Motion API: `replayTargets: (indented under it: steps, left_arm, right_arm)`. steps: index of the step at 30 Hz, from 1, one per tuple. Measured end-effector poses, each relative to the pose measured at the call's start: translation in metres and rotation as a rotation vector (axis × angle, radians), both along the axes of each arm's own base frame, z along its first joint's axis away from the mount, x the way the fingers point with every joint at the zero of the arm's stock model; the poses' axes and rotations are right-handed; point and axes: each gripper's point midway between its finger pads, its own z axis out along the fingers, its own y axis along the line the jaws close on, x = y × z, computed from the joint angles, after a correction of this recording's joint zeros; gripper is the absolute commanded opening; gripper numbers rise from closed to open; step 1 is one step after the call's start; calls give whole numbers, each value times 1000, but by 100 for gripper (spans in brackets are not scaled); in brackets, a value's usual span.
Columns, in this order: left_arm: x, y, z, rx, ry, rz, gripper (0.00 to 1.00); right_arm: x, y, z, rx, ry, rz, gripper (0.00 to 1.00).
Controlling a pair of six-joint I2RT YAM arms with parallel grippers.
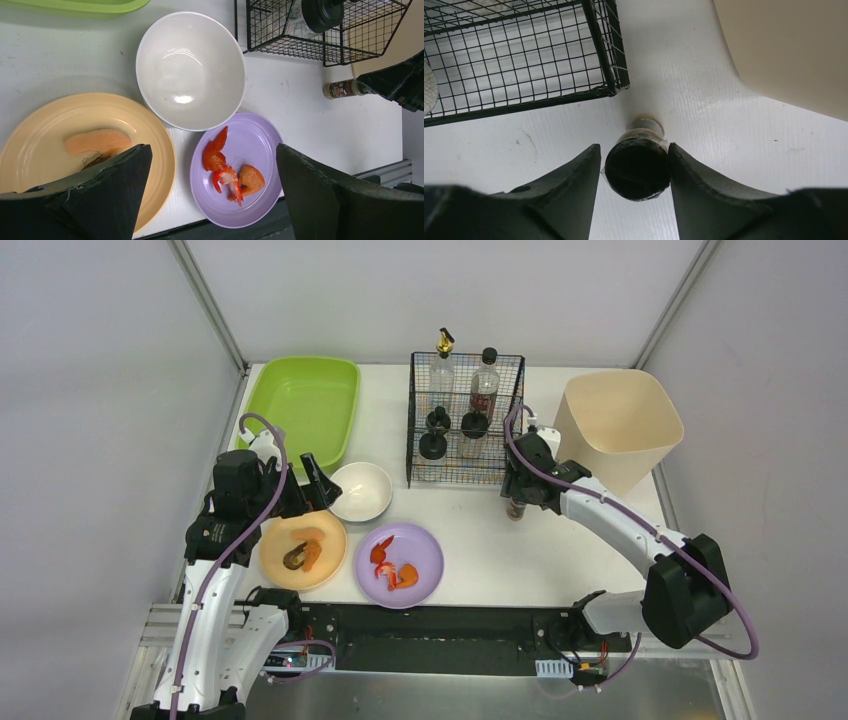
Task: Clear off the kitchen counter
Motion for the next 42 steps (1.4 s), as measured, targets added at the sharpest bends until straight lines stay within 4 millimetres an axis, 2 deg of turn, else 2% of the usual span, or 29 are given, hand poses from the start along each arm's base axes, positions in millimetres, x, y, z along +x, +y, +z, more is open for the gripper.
replayTargets:
  steps: [4, 7, 9, 14, 18, 27, 32, 36, 42]
  left_arm:
    - [0, 0, 0, 0, 0, 0, 100]
    - [0, 0, 0, 0, 0, 0, 99]
    - [0, 0, 0, 0, 0, 0, 100]
    - [0, 0, 0, 0, 0, 0, 100]
    - [0, 0, 0, 0, 0, 0, 99]
    - [0, 0, 0, 0, 0, 0, 100]
    - [0, 0, 0, 0, 0, 0, 100]
    - [0, 0, 0, 0, 0, 0, 100]
    - [0, 0, 0, 0, 0, 0, 100]
  right_arm:
    - [0, 1, -3, -2, 11, 3, 30]
    - [0, 1, -3, 1, 11, 4, 21]
    - [-1, 1, -3, 1, 11, 4, 18]
    - [-7, 0, 2, -5, 12, 14, 17]
    - [-14, 4, 18, -6, -17, 42, 17]
    - [-20, 34, 85, 41, -149, 137, 18]
    - [-17, 43, 117, 70, -205, 159, 18]
    - [-12, 48, 136, 85, -238, 169, 19]
    - [1, 60, 151, 81, -253, 187, 19]
